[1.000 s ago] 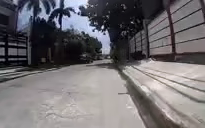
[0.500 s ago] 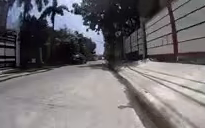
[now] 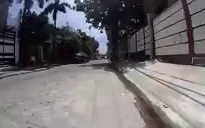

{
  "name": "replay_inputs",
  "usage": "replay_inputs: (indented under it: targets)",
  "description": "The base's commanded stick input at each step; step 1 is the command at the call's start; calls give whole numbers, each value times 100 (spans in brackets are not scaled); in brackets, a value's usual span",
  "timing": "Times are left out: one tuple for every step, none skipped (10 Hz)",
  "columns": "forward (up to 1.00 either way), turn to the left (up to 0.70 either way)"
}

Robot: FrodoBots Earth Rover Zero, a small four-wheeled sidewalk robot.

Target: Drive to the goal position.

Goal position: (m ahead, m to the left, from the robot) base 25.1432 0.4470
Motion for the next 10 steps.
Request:
replay_inputs:
  targets:
    - [100, -23]
    - [100, -7]
    - [100, 0]
    - [100, 0]
    - [100, 0]
    - [100, 0]
    - [100, 0]
    - [100, 0]
    - [100, 0]
    - [100, 0]
